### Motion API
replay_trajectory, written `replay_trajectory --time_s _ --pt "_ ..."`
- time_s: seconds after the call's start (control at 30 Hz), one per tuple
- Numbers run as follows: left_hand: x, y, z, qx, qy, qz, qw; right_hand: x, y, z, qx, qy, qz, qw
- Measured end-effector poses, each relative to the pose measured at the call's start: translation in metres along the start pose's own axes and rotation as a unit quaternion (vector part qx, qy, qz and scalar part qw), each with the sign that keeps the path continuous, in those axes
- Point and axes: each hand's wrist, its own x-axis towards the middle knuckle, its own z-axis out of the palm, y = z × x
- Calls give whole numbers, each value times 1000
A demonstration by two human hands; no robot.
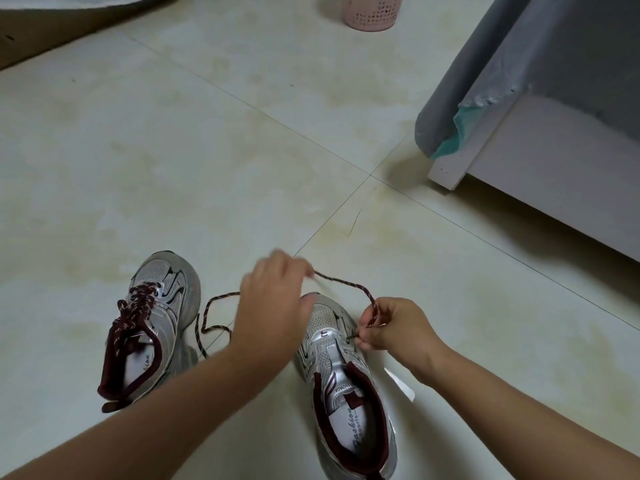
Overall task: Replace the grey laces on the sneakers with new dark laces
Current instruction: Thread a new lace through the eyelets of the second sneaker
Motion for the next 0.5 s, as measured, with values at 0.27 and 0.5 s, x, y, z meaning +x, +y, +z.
replay_trajectory --time_s 0.27,0.5 --pt "-37 11 48 -53 -200 -91 974 11 10 14 -217 28 -77 973" --pt "-31 14 59 -102 -153 -174 967 10 10 21 -302 5 -129 945"
